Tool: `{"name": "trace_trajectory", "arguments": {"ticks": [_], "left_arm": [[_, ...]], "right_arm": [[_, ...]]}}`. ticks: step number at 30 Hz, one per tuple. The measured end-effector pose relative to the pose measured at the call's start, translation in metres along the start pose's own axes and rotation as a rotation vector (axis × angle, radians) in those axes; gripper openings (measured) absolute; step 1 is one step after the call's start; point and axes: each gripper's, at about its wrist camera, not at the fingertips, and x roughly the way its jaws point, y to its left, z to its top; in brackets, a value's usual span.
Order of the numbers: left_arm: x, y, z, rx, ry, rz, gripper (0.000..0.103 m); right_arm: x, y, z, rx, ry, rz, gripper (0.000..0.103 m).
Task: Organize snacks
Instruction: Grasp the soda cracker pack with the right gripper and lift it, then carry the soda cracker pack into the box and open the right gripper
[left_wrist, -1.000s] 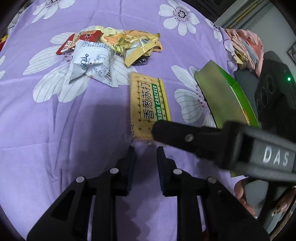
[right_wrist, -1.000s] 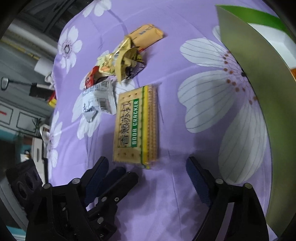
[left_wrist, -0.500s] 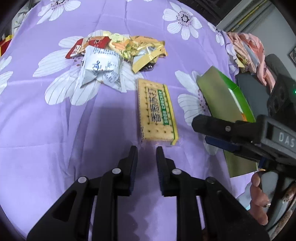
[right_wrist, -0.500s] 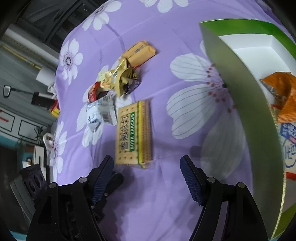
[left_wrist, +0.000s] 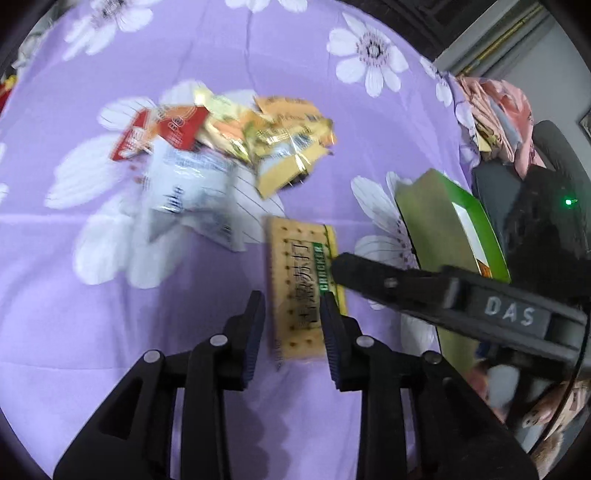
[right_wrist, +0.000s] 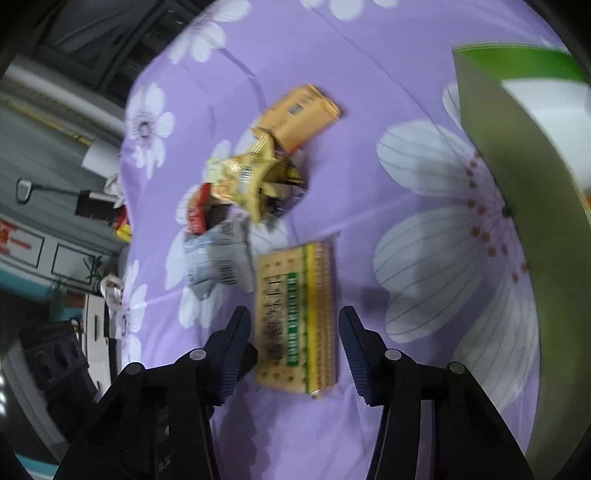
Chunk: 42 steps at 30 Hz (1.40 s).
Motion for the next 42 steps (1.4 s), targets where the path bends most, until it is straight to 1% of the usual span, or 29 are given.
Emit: {"name": "trace_trajectory", "arguments": {"ticks": [2, 3, 5, 8, 10, 13, 16, 19, 23, 27, 31, 33, 39, 42], "left_arm": [[0.014, -0.005, 0.001, 0.021, 0.029, 0.021, 0.029], [0.019, -0.007, 0.000, 0.026, 0.033, 0.021, 0.032], [0.021, -0.008, 0.001, 0.026, 0.021, 0.019, 0.033], [0.022, -0.009, 0.005, 0.020, 0.027, 0.017, 0.033], [0.021, -0.013, 0.006, 0.054, 0.015, 0.029, 0.032], [0.016, -0.027, 0.003, 0.110, -0.024, 0.064, 0.031], [0.010, -0.042, 0.004, 0.149, -0.062, 0.082, 0.031], [-0.004, -0.064, 0.003, 0.202, -0.122, 0.088, 0.031], [-0.017, -0.095, 0.001, 0.259, -0.174, 0.062, 0.030], [-0.027, -0.122, -0.001, 0.318, -0.219, 0.024, 0.029], [-0.026, -0.150, -0.003, 0.374, -0.231, -0.026, 0.028], [-0.023, -0.163, -0.005, 0.394, -0.226, -0.056, 0.028], [-0.009, -0.203, -0.011, 0.458, -0.198, -0.155, 0.028], [-0.002, -0.219, -0.016, 0.482, -0.175, -0.179, 0.028]], "right_arm": [[0.008, -0.004, 0.002, 0.019, 0.034, 0.002, 0.052], [0.012, -0.006, 0.002, 0.023, 0.051, 0.008, 0.052], [0.020, -0.009, 0.002, 0.031, 0.081, 0.049, 0.052], [0.020, -0.016, 0.002, 0.066, 0.078, 0.083, 0.052], [0.018, -0.016, 0.001, 0.068, 0.071, 0.082, 0.052], [0.013, -0.014, -0.002, 0.064, 0.057, 0.074, 0.052], [-0.004, -0.015, -0.005, 0.062, 0.000, 0.063, 0.052], [-0.033, -0.015, -0.008, 0.046, -0.083, 0.084, 0.052], [-0.073, -0.022, -0.014, 0.043, -0.179, 0.103, 0.052], [-0.111, -0.031, -0.020, 0.048, -0.273, 0.096, 0.052], [-0.144, -0.045, -0.025, 0.080, -0.354, 0.070, 0.052], [-0.154, -0.053, -0.025, 0.101, -0.379, 0.056, 0.052], [-0.184, -0.084, -0.030, 0.170, -0.462, 0.006, 0.053], [-0.194, -0.101, -0.032, 0.205, -0.488, -0.012, 0.052]]}}
